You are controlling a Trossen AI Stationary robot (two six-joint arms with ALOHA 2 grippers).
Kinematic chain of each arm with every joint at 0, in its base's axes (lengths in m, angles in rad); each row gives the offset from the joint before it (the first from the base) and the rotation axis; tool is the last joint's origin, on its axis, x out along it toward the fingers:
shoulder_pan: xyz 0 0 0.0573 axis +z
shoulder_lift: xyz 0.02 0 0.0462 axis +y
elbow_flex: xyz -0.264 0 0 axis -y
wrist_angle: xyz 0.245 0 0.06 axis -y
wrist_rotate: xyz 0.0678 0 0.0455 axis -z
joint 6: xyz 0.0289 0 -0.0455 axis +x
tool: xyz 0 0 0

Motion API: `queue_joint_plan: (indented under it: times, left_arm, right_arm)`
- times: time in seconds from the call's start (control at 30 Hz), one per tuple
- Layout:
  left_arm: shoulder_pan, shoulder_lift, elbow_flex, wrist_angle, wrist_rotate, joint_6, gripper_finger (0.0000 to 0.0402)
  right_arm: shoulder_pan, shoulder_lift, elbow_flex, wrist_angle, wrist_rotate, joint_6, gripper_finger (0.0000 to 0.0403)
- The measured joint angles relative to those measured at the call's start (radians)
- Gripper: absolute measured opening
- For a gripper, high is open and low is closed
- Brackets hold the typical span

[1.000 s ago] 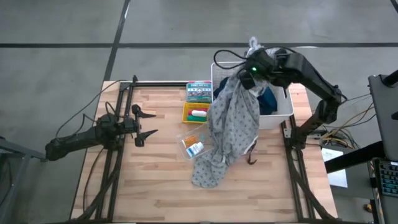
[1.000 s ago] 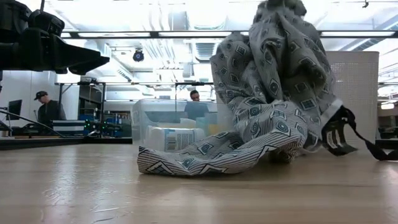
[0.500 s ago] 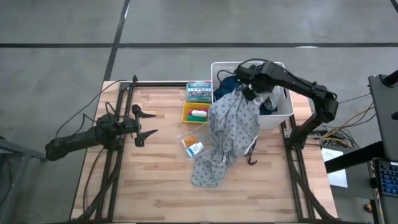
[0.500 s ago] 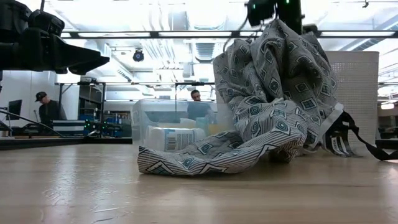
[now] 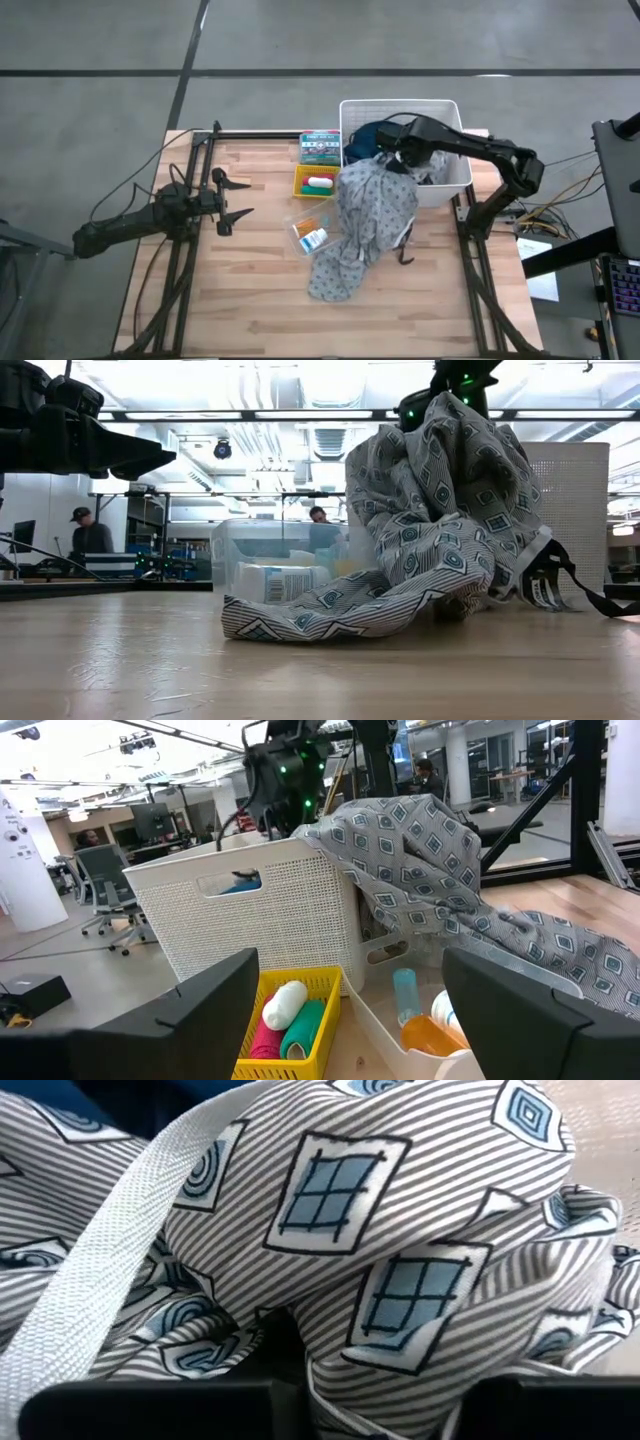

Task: Pick & Place Medicine items
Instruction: Put the gray patient gown into the white bin

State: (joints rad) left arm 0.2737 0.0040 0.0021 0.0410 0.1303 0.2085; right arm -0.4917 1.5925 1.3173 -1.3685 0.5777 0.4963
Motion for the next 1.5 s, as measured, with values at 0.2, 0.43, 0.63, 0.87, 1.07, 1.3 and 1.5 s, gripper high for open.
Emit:
queue_joint_plan:
  times: [0.2, 0.43, 0.63, 0.87, 1.07, 1.3, 1.5]
  left_arm:
    - [0.0, 0.0, 0.0, 0.0, 0.0, 0.0, 0.032]
    - [0.0, 0.0, 0.0, 0.0, 0.0, 0.0, 0.032]
    - [0.0, 0.0, 0.0, 0.0, 0.0, 0.0, 0.032]
    - [0.0, 0.0, 0.0, 0.0, 0.0, 0.0, 0.032]
    - [0.0, 0.0, 0.0, 0.0, 0.0, 0.0, 0.032]
    - [0.0, 0.0, 0.0, 0.0, 0.0, 0.0, 0.032]
    - [0.0, 0.0, 0.0, 0.0, 0.0, 0.0, 0.032]
  right_arm:
    - [0.001, 0.0, -0.052, 0.024, -0.002, -0.001, 0.0061]
    - [0.001, 0.0, -0.085, 0.112, -0.002, -0.002, 0.0061]
    - [0.001, 0.0, -0.103, 0.193, -0.002, -0.003, 0.0061]
    - [0.001, 0.0, -0.181, 0.318, -0.003, -0.013, 0.0061]
    - [0.001, -0.001, -0.297, 0.45, -0.003, -0.048, 0.0061]
    - [0.001, -0.002, -0.354, 0.492, -0.002, -0.048, 0.0061]
    - [0.001, -0.002, -0.386, 0.565, -0.02, -0.052, 0.0061]
